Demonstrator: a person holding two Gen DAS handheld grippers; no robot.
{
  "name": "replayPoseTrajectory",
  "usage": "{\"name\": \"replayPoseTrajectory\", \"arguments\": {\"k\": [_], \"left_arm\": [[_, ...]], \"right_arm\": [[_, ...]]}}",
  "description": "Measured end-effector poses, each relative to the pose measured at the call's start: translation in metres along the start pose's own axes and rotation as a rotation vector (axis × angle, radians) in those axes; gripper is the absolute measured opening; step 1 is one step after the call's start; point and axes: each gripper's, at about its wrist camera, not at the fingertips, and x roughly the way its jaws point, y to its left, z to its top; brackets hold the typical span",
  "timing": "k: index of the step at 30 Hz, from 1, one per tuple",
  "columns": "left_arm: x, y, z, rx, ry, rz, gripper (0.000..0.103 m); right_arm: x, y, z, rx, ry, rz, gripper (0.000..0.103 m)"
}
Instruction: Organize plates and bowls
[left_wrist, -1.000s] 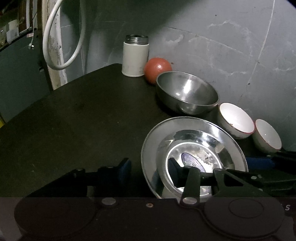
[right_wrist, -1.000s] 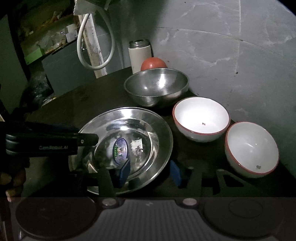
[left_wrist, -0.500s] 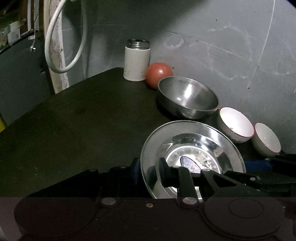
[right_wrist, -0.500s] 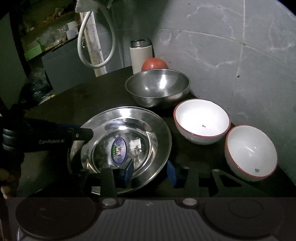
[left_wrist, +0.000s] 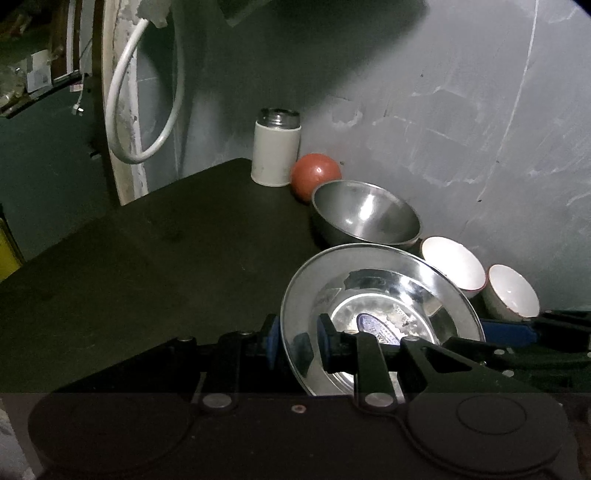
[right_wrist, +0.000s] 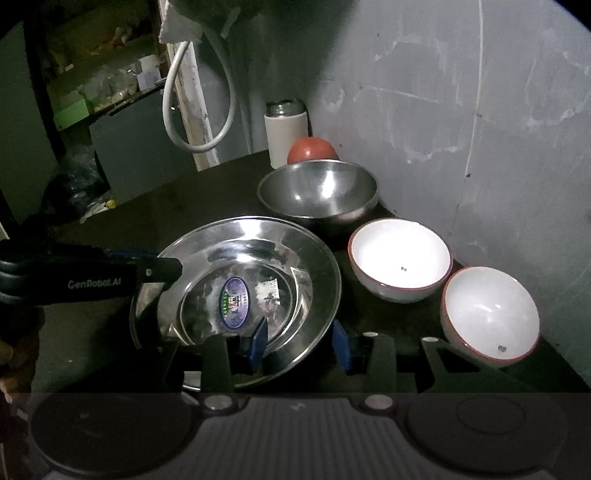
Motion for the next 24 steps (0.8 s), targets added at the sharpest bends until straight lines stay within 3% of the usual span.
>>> {"name": "replayPoseTrajectory", "arguments": {"k": [11,24], "left_arm": [[-0.049,-0.012,-0.015,-0.001,-0.025,0.004,0.024],[-0.089,-0.021,-0.049,-0.017,-0.009,0.019,0.024]], "right_arm": [[-0.04,0.009,-0.008,-0.023,-0.032,0.019,0.041],[-0.081,0.027,-0.039,-0.062,-0.008,0.055,0.041]]}}
